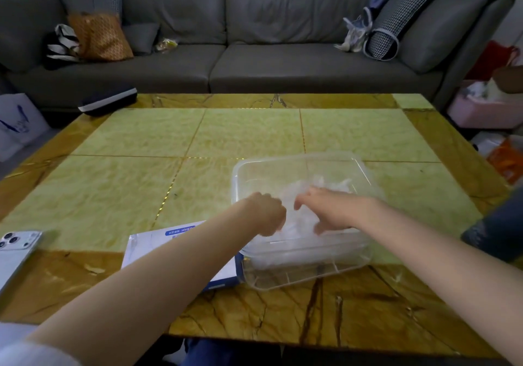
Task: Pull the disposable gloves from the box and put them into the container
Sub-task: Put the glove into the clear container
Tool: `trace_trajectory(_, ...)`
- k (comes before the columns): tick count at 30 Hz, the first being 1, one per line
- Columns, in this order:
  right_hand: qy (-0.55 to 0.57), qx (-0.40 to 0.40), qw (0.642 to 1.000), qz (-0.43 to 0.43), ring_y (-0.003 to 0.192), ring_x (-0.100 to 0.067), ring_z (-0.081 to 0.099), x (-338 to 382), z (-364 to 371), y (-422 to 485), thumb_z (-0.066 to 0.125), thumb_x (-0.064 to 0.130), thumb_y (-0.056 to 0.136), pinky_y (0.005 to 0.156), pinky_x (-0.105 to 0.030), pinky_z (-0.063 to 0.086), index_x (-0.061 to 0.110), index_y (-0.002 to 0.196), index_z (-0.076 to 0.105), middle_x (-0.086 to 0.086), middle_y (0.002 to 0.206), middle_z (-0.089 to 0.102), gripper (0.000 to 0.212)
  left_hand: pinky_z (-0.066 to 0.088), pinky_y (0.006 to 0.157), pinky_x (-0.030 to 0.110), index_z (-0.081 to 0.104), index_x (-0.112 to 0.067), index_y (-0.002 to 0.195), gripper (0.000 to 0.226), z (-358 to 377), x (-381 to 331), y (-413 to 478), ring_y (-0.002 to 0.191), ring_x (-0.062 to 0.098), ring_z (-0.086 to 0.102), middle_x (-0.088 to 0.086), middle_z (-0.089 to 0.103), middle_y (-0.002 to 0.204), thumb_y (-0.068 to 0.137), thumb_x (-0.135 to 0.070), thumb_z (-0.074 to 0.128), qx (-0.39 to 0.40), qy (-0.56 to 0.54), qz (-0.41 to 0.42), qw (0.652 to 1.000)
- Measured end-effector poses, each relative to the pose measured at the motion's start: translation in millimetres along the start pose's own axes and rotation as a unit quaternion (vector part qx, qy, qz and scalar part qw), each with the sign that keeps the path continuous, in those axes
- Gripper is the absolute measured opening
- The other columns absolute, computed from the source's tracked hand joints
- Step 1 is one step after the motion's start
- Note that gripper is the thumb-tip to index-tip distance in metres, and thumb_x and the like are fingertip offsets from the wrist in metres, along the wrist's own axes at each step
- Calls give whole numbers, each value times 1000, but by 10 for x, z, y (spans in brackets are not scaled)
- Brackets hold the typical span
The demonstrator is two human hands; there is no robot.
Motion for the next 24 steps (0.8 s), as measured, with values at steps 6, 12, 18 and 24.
trace_trajectory(6,-12,80,994,80,104,-31,54,-325,310,219,63,-1,83,81,-34,46,23,137,31,-12,142,23,67,43,84,28,60,-10,120,29,207,7,188,98,21,52,8,54,124,93,-7,50,68,-63,-8,996)
trace_trajectory(12,-44,88,992,80,107,-29,55,-457,335,222,65,15,86,77,-28,43,29,141,24,-10,141,28,70,40,103,42,55,-9,121,27,512,42,240,135,28,37,14,45,140,96,-11,45,134,3,-3,991)
trace_trajectory(18,-24,94,992,79,120,-27,51,-411,264,132,60,22,91,92,-31,43,21,145,30,-7,144,40,62,43,100,36,54,-10,126,31,364,36,117,118,27,51,11,48,136,95,-11,49,129,-25,-20,991)
trace_trajectory(24,-35,-15,996,75,124,-23,48,-79,-121,-180,45,38,98,99,-35,40,21,136,46,-3,139,49,41,37,98,32,45,-24,137,38,-346,211,-308,120,22,50,1,51,135,99,-25,46,-60,-78,-31,995)
Point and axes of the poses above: each hand's wrist, its own y-axis towards the middle knuckle, its own z-axis out of the palm, x = y × z, the point moved 10 cm from there along y, towards the middle knuckle
